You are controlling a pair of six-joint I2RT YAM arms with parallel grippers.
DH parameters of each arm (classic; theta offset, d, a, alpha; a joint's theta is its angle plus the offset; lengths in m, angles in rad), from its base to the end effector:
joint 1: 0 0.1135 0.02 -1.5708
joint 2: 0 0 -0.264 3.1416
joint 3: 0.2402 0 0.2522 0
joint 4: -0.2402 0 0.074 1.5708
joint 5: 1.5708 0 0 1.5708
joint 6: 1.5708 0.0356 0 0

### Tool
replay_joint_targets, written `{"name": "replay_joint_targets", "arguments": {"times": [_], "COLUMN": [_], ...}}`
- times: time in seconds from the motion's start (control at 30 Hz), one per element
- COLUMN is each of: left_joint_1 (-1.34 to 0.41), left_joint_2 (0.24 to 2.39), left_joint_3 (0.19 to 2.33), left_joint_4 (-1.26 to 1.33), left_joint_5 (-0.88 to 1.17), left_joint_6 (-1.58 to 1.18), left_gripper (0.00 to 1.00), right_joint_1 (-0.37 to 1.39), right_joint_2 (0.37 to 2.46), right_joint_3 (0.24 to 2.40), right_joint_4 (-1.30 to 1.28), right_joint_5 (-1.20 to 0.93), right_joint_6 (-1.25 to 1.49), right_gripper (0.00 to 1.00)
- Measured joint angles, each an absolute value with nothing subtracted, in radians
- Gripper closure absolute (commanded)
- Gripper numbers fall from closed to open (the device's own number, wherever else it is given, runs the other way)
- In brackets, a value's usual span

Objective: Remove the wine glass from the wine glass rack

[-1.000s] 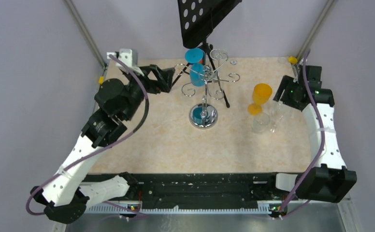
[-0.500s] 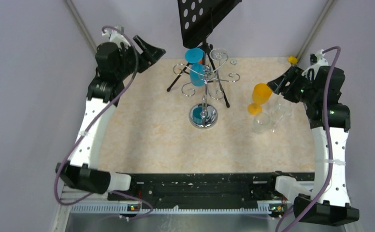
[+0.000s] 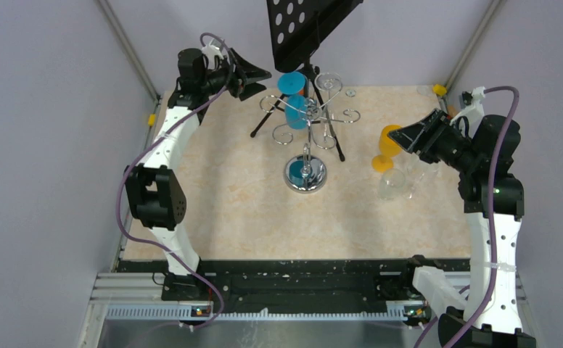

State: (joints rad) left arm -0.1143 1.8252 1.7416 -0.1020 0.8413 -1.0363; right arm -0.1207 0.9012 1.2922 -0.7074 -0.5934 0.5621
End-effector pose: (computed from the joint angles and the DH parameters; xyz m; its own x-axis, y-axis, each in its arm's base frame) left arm 0.4258 -0.0756 0.3903 -0.7852 -0.4872 -0.3823 0.2518 0.3128 -0.9158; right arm 0.1594 0.0007 0.4371 -0.4893 0.5045 -0.7114 -0.1973 0.7306 0.6537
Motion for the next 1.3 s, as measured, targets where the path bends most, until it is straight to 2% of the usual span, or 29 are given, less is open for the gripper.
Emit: {"name": "replay_joint_targets", "arguments": {"times": [0.2,0.47,0.7,1.0,1.1,1.3], "left_joint_1": [-0.140,-0.191,-0.193,-0.198,-0.202,-0.206], "left_joint_2": [1.863,1.864,1.864,1.892,1.909,1.922], "left_joint_3": [1.750,1.752,1.752,1.765,1.771,1.792], "left_joint_4": [0.069,0.133,0.111,0.039,0.029,0.025], "left_joint_5": [0.936,0.966,0.971,0.967,0.966,0.967], "left_joint_6": [-1.159,-1.203,-1.189,-1.142,-1.138,-1.150], "left_gripper": [0.39,0.57,0.54,0.56,0.65,1.00], "right_joint_1": [-0.121,-0.121,-0.121,-0.121,-0.121,-0.121], "right_joint_2": [0.892,0.892,0.892,0.892,0.892,0.890], "right_joint_3": [1.270,1.270,1.270,1.269,1.269,1.254], "right_joint_4": [-0.690,-0.677,-0.677,-0.677,-0.676,-0.674], "right_joint_5": [-0.619,-0.626,-0.627,-0.627,-0.627,-0.627], "right_joint_6": [0.587,0.595,0.596,0.597,0.597,0.598], "right_gripper": [0.42,0.42,0.43,0.44,0.44,0.44]}}
